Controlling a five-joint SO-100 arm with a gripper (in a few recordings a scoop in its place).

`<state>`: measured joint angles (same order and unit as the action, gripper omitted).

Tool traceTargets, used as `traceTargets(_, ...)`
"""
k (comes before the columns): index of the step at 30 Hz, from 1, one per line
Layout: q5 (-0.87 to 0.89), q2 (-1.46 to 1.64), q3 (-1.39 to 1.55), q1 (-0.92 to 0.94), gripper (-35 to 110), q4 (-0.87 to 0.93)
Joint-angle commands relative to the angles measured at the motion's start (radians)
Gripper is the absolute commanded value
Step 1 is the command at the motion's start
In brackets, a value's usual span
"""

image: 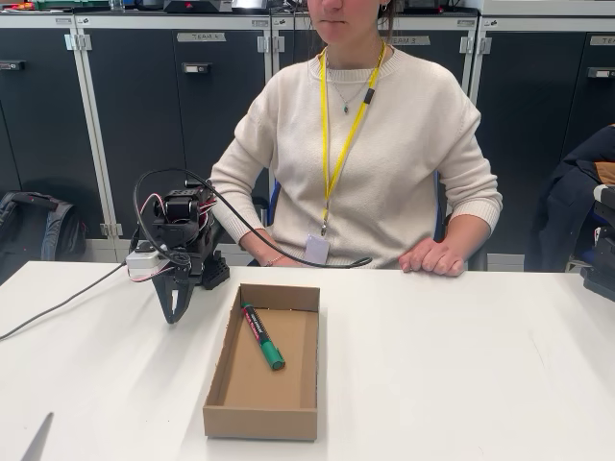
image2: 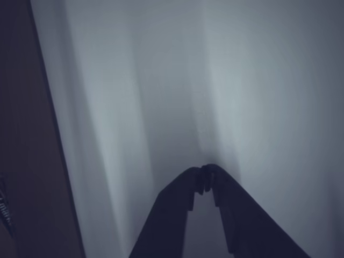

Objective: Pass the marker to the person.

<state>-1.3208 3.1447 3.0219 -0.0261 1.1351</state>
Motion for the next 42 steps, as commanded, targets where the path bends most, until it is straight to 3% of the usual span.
traceTargets(1, 0.054, -0.21, -0.206, -0.044, -2, -0.018)
traceTargets(11, 0.201, -0.824, -0.847, -0.19, -2, 0.094)
traceTargets(20, 0.293, -1.201, -1.232, -0.471, -1, 0.287)
traceTargets(28, 0.16, -1.299, -1.324, -0.649, -1, 0.357)
traceTargets(42, 0.028, -1.379, -1.238, -0.634, 3, 0.278)
